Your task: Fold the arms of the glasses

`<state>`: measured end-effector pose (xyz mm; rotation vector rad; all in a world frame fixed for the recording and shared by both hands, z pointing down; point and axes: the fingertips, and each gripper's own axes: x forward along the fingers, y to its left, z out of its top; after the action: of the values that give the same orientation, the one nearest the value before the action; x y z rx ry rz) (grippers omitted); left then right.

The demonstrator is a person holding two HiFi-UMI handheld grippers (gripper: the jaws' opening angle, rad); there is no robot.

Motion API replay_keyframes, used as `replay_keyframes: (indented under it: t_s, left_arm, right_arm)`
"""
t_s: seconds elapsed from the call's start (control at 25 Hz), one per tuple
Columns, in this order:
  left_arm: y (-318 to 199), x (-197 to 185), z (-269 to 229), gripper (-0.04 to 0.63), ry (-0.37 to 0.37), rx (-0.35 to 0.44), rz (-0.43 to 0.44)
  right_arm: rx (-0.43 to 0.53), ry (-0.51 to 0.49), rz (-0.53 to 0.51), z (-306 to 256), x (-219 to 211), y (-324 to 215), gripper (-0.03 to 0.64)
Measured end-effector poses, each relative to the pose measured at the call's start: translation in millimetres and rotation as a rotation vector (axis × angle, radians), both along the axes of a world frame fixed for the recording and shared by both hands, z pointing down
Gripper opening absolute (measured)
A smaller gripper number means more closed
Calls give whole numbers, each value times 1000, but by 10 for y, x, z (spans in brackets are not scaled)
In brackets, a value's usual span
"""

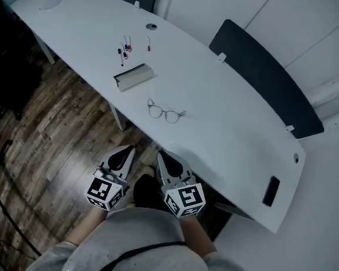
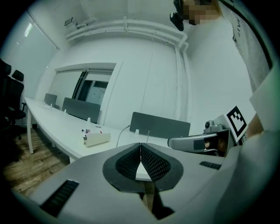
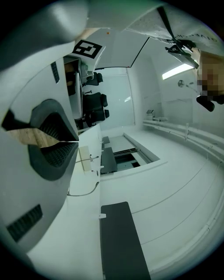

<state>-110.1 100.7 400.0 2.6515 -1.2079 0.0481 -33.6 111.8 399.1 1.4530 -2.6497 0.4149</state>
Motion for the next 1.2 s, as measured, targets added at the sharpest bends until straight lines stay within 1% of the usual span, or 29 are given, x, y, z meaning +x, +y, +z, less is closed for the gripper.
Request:
replay_keyframes:
  t_s: [0.24,0.6,0.64,0.68,0.72,0.96,1.0,1.04,1.2]
  left_arm:
    - [-457,237,95,15,-2,-25,45]
    - [-1089,380,276,19,-30,-52,21]
    - [-1143,394,295,36,-34,-55,19]
    - [-1197,407,313,81,-38,-60,18]
    - [-1251,419,330,111,-42,-64,15]
    - [-1561,478,399,133,-82,-70,-1]
    - [-1610,491,429,133,-95,-74,1]
    - [-1656,506,468,134,-110,-81,3]
    - [-1812,552,547,141,-154,-85,0]
  right_arm:
    - [-48,9,29,142,270,-444,20]
    - [-103,52,91,377,713,-956,20]
    - [-111,56,101,410,767,-1007,20]
    - [-118,57,111,439,817,-1060,20]
    - [-125,58,119,464,863,-1113,20]
    - [-150,75,155,567,1084,-1423,25]
    - [-158,76,151,590,1098,-1466,43]
    - [-167,77,144,617,1107,-1503,79]
    - [-184,88,116,690,1136,-1624,83]
